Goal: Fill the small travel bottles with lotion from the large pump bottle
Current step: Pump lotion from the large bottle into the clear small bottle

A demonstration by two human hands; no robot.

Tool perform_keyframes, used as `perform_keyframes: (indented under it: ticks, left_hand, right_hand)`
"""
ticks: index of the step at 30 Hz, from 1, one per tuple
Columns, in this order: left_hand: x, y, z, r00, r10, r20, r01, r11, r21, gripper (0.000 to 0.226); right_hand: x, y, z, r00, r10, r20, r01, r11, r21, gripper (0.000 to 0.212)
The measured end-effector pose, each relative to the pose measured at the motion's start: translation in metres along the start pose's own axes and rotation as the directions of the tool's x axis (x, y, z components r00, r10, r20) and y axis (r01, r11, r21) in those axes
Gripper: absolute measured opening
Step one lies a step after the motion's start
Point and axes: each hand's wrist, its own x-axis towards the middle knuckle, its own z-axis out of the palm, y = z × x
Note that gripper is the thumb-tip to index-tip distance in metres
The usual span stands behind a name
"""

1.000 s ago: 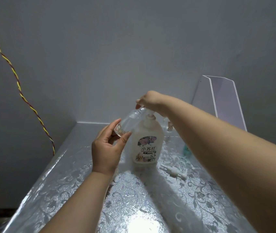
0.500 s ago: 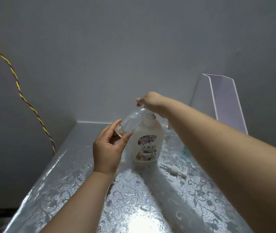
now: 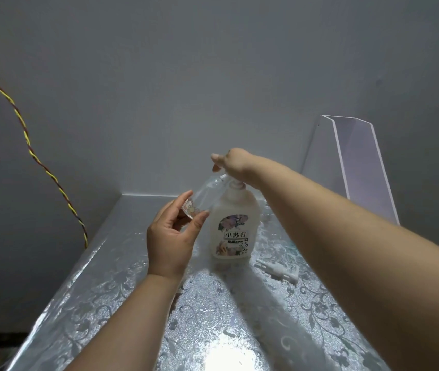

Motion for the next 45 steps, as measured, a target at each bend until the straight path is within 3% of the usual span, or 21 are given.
perform_keyframes:
  ticks: [8, 16, 20, 25, 31, 35, 39, 45]
  left_hand:
    - [0.001, 0.002, 0.0, 1.0, 0.011, 0.0, -0.011, 1.0, -0.006, 0.046]
    - [0.001, -0.002, 0.0, 1.0, -0.008, 0.003, 0.008, 1.0, -0.021, 0.045]
    - [-0.001, -0.005, 0.001, 0.999, -0.038, 0.017, 0.039, 0.998, -0.051, 0.042]
    - [-0.001, -0.01, 0.002, 0.984, -0.159, 0.081, 0.172, 0.967, -0.189, 0.048]
    - [-0.002, 0.005, 0.005, 0.957, -0.25, 0.146, 0.286, 0.894, -0.344, 0.044]
    - [-0.003, 0.01, 0.005, 0.931, -0.296, 0.216, 0.362, 0.826, -0.431, 0.047]
    - [-0.004, 0.011, 0.001, 0.904, -0.312, 0.293, 0.42, 0.775, -0.472, 0.043]
    - [-0.002, 0.013, -0.003, 0.871, -0.378, 0.313, 0.491, 0.665, -0.562, 0.084]
  right_hand:
    - [-0.002, 0.002, -0.012, 0.999, -0.037, 0.03, 0.036, 0.998, 0.049, 0.057]
    - [0.001, -0.002, -0.006, 0.999, -0.039, -0.011, 0.038, 0.996, -0.082, 0.044]
    - [0.003, -0.002, 0.0, 1.0, 0.007, -0.01, -0.007, 0.998, -0.054, 0.039]
    - [0.001, 0.006, -0.005, 0.999, -0.015, -0.034, 0.02, 0.986, 0.164, 0.058]
    - [0.006, 0.011, -0.009, 0.976, 0.029, -0.218, 0.074, 0.888, 0.453, 0.065]
    - [0.006, 0.02, -0.011, 0.922, 0.095, -0.375, 0.144, 0.816, 0.56, 0.052]
    - [-0.002, 0.036, -0.008, 0.892, 0.157, -0.425, 0.155, 0.776, 0.611, 0.048]
    - [-0.022, 0.068, -0.003, 0.88, 0.215, -0.423, 0.097, 0.791, 0.605, 0.027]
